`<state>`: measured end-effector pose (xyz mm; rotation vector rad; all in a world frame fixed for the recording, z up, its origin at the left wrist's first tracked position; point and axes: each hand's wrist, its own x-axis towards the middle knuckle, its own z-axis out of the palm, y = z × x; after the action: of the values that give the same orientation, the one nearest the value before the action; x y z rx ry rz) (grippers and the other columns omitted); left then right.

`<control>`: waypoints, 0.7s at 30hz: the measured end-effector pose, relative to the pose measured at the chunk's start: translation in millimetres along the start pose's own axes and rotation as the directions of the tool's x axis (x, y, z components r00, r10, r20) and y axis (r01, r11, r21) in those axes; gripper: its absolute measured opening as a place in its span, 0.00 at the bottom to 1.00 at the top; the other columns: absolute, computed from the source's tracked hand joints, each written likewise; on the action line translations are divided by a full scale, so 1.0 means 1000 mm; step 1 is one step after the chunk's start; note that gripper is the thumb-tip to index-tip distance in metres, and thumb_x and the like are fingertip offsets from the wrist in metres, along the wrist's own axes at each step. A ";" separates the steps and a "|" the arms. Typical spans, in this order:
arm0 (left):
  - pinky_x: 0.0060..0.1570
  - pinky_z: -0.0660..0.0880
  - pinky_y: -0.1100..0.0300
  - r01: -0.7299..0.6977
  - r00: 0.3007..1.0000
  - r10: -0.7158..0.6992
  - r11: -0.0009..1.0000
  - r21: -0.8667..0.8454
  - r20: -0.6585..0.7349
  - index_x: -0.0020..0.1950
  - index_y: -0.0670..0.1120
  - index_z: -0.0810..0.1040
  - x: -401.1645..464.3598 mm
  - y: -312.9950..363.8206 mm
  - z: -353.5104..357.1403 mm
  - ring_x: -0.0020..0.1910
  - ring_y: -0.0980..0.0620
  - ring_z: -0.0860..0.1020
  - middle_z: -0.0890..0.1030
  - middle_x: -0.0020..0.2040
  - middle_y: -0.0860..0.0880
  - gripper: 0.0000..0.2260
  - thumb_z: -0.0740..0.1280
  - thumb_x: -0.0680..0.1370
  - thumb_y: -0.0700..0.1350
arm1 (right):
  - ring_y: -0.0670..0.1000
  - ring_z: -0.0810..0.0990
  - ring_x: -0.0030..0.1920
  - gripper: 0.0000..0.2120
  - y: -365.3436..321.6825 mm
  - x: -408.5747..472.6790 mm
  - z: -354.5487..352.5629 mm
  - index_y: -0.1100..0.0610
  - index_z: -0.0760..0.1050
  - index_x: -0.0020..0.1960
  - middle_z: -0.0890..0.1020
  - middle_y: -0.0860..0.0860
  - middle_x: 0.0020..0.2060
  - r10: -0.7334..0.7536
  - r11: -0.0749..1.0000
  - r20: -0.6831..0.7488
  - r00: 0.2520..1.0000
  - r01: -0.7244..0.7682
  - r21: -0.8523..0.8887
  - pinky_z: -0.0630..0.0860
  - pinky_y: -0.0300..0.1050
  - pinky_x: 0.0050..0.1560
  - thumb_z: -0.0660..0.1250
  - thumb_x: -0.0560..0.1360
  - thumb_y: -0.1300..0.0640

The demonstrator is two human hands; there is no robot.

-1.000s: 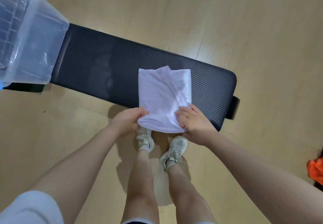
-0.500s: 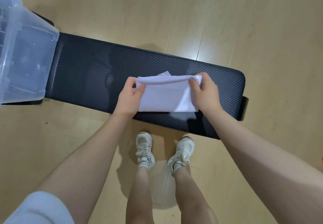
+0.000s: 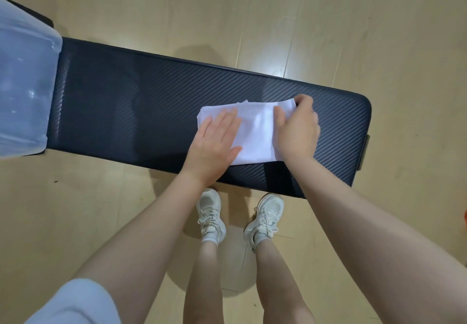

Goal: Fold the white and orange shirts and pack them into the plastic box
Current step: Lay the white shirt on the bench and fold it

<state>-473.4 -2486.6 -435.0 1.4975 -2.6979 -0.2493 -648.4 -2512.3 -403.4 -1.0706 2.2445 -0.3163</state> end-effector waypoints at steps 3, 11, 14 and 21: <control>0.66 0.62 0.50 0.113 0.968 -0.116 0.993 0.026 0.221 0.69 0.39 0.65 -0.005 -0.008 -0.002 0.67 0.43 0.73 0.72 0.68 0.40 0.30 0.56 0.76 0.60 | 0.57 0.63 0.68 0.23 -0.001 -0.012 0.003 0.58 0.66 0.67 0.72 0.57 0.66 -0.277 0.947 -0.149 0.949 0.244 -0.209 0.53 0.53 0.68 0.61 0.74 0.53; 0.74 0.40 0.53 0.351 0.895 -0.257 0.910 -0.219 0.364 0.75 0.44 0.39 -0.011 -0.016 -0.009 0.74 0.55 0.39 0.41 0.77 0.49 0.40 0.45 0.73 0.68 | 0.58 0.71 0.68 0.27 0.005 -0.051 0.041 0.64 0.69 0.67 0.73 0.59 0.67 -0.763 0.425 0.355 0.541 0.833 -0.355 0.55 0.52 0.69 0.55 0.76 0.48; 0.73 0.41 0.54 0.322 0.883 -0.208 0.921 -0.219 0.422 0.76 0.42 0.41 -0.011 -0.025 -0.011 0.76 0.50 0.42 0.43 0.78 0.46 0.47 0.44 0.67 0.73 | 0.56 0.68 0.70 0.28 0.031 -0.031 0.028 0.62 0.65 0.70 0.69 0.57 0.70 -0.719 0.364 0.428 0.548 0.821 -0.440 0.55 0.52 0.70 0.52 0.77 0.45; 0.74 0.42 0.52 0.390 0.862 -0.275 0.897 -0.210 0.425 0.76 0.43 0.41 -0.011 -0.020 -0.020 0.77 0.46 0.42 0.40 0.78 0.44 0.41 0.60 0.76 0.61 | 0.55 0.52 0.76 0.35 0.069 -0.012 -0.015 0.58 0.48 0.76 0.53 0.55 0.77 -0.445 0.625 0.393 0.805 0.593 -0.508 0.45 0.50 0.74 0.42 0.76 0.39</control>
<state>-448.2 -2489.7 -418.0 1.9848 -2.4706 -1.0123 -694.3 -2459.1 -418.3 -2.0108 1.7921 0.3397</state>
